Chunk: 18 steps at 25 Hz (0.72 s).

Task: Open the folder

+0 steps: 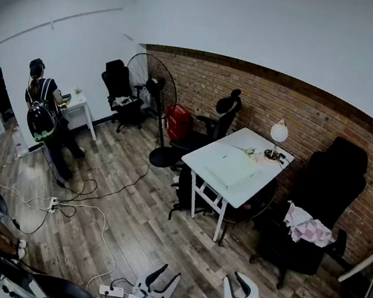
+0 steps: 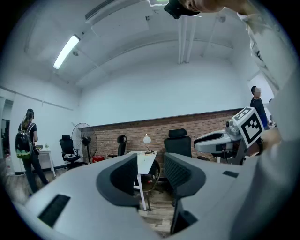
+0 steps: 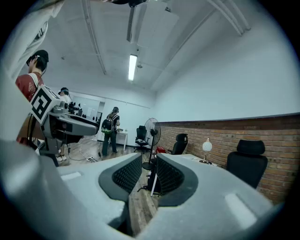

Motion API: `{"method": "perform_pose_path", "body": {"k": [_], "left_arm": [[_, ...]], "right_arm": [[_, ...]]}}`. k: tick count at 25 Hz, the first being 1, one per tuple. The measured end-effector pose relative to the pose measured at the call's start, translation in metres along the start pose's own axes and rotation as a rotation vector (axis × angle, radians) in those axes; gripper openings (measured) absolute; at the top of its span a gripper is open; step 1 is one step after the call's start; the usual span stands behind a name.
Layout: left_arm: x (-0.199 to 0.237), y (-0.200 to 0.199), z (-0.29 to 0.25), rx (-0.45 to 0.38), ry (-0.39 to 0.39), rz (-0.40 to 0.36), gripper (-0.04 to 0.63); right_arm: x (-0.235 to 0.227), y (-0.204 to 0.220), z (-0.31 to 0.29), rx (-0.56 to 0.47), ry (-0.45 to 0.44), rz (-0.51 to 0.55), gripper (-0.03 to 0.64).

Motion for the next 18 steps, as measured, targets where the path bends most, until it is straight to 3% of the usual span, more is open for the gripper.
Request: {"method": "perform_pose_path", "body": {"k": [7, 18], "left_arm": [[0.014, 0.008, 0.021, 0.000, -0.012, 0.010, 0.175], [0.043, 0.014, -0.025, 0.007, -0.001, -0.004, 0.175]], "right_arm": [[0.021, 0.003, -0.003, -0.017, 0.020, -0.024, 0.080], [0.009, 0.001, -0.054, 0.004, -0.022, 0.014, 0.080]]}}
Point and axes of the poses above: the fingertips, and each gripper's own axes: z backward along the fingers, x to its left, y out of its underside, the point moved 9 cm from there along z, backward along the fingers, and after that the axes turned 2 degrees about y, right-handed, at the moved point
